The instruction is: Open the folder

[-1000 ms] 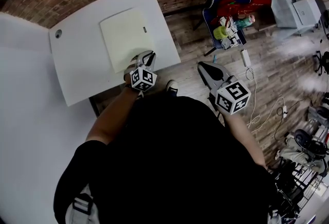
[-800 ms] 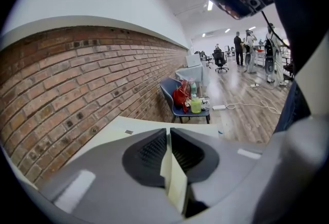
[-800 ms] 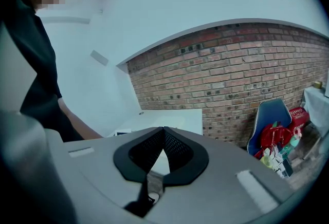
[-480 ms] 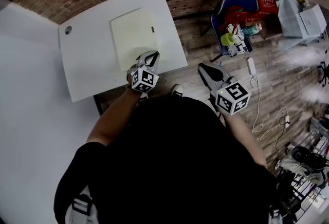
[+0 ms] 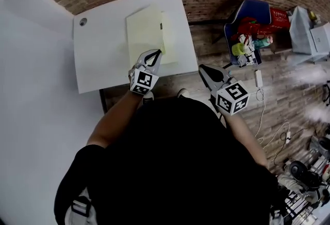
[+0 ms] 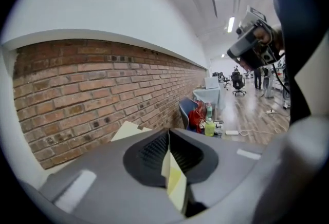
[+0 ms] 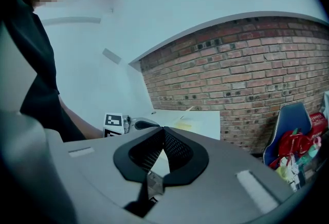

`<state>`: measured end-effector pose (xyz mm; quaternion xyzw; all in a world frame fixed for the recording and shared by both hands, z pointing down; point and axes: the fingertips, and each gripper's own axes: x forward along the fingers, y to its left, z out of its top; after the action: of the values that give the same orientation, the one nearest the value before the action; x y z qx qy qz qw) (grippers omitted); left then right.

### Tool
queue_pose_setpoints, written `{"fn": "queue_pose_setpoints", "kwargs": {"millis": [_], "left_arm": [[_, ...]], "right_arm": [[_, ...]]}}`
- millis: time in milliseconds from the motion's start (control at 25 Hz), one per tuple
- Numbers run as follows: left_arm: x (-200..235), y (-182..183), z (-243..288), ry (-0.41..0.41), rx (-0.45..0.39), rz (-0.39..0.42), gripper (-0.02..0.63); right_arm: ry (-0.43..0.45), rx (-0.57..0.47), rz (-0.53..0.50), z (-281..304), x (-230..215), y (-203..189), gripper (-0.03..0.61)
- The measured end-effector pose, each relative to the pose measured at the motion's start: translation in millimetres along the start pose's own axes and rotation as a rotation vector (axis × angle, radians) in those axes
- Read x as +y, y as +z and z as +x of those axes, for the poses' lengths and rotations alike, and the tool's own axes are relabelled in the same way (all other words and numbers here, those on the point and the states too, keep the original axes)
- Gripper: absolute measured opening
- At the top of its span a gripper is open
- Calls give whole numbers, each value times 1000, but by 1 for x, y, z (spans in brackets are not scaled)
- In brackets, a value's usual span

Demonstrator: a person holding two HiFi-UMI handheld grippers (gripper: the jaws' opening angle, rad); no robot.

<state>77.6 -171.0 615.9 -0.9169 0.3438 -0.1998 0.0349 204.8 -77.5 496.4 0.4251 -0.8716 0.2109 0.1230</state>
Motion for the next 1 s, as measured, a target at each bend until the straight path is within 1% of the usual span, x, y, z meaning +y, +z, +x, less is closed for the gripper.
{"fn": "queue_pose_setpoints", "kwargs": {"millis": [160,480,600,800,1000], "left_arm": [[14,6,-15,37,-30,-6,8],[36,-2,-40,103,-50,-65,7],[43,-2,-49,125,-66,-93,6],[50,5,-57,153,-83,-95,6],[59,4,-67,181,-94,-147,6]], "right_arm": [[26,6,-15,16,10,-1,3],[70,15,-45,33,30,1,3],[76,20,-53,36,34,2,3],[92,25,-61,37,35,3,3],[104,35,-66,38,36,5,3]]}}
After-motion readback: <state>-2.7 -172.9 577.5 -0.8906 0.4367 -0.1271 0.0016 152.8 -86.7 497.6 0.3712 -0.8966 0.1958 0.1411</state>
